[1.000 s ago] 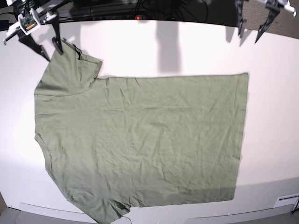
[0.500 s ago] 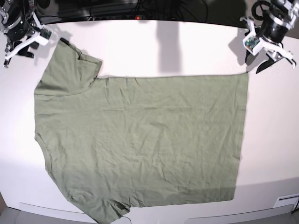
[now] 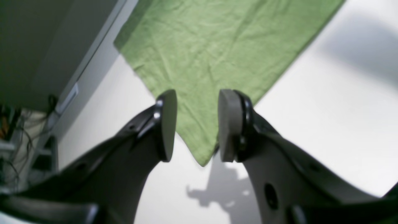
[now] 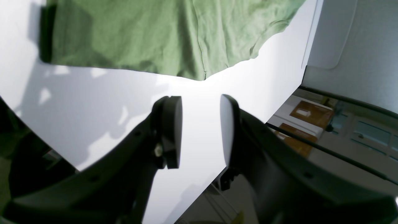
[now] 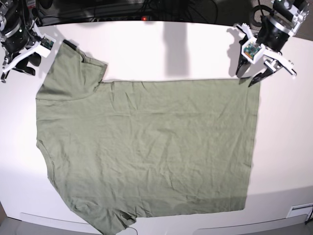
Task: Fold the T-shirt properly
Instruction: 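Move both grippers down toward the shirt edge by the sleeve and hem corner, then grasp the green shirt's hem corner with the left gripper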
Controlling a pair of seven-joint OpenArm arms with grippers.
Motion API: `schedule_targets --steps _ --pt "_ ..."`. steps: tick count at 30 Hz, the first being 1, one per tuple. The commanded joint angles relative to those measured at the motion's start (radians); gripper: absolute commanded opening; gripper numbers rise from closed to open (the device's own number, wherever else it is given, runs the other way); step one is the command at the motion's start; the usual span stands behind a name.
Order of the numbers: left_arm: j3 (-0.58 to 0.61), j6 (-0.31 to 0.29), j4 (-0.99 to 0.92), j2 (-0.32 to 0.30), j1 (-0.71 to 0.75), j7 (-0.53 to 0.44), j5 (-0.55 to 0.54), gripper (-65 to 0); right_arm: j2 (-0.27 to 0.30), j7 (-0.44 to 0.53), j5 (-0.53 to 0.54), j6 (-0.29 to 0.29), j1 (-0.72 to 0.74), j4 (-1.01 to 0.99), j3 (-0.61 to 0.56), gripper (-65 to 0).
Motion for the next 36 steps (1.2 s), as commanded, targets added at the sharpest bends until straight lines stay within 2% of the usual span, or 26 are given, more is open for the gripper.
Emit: schedule_targets --steps 1,4,6,9,11,13,16,19,21,24,28,30,31,34,36 --pt "-0.003 0.009 0.018 0.003 0.002 -0.024 -0.026 -43.7 0.013 0.001 -0.009 -0.014 -0.003 0.014 0.01 -43.9" --pt "-0.003 0.006 0.018 0.006 -0.003 -0.021 -0.095 -41.9 0.013 0.001 -0.01 -0.013 -0.003 0.014 0.01 -43.8" --pt "-0.003 0.004 0.018 0.006 -0.018 0.026 -0.095 -36.0 0.013 0.001 -0.008 -0.011 -0.003 0.014 0.01 -43.7" --pt "-0.003 0.003 0.018 0.004 -0.064 0.148 -0.032 -24.7 0.013 0.001 0.023 -0.007 -0.003 0.014 0.01 -43.7" --pt "-0.003 0.003 0.018 -0.014 -0.099 0.145 -0.018 -20.6 0.013 0.001 0.037 -0.003 -0.002 0.014 0.01 -43.7" --pt "0.01 0.0 0.017 -0.046 -0.13 0.15 -0.018 -20.5 0.013 -0.004 0.036 -0.008 0.0 0.014 0.01 -43.7" --pt "0.059 -0.028 0.011 -0.117 -0.153 0.207 -0.018 -20.6 0.014 -0.044 0.035 -0.029 0.0 0.014 0.01 -43.8" --pt "0.12 -0.028 -0.01 -0.187 -0.156 0.26 -0.015 -20.6 0.013 -0.071 0.035 -0.049 0.0 0.014 0.01 -43.8" --pt "0.154 -0.028 -0.039 -0.219 -0.156 0.254 0.022 -20.6 0.013 -0.07 0.035 -0.06 0.0 0.014 0.01 -43.8" --pt "0.184 -0.04 -0.103 -0.244 -0.164 0.16 0.034 -20.6 0.013 -0.071 0.035 -0.074 0.0 0.014 0.01 -43.8" --pt "0.182 -0.039 -0.206 -0.24 -0.173 -0.104 0.008 -20.6 0.013 -0.071 0.035 -0.074 0.0 0.014 0.01 -43.8" --pt "0.182 -0.039 -0.253 -0.239 -0.184 -0.156 -0.023 -20.6 0.013 -0.071 0.035 -0.074 0.0 0.014 0.01 -43.8" --pt "0.182 -0.04 -0.273 -0.237 -0.193 -0.147 -0.017 -20.6 0.013 -0.072 0.035 -0.074 0.0 0.014 0.01 -43.8" --pt "0.183 -0.039 -0.314 -0.238 -0.23 -0.017 0.064 -23.1 0.013 -0.093 0.035 -0.074 0.0 0.014 0.01 -43.8" --pt "0.183 -0.039 -0.335 -0.241 -0.257 0.037 0.087 -25.8 0.013 -0.091 0.035 -0.074 0.0 0.014 0.01 -43.8"
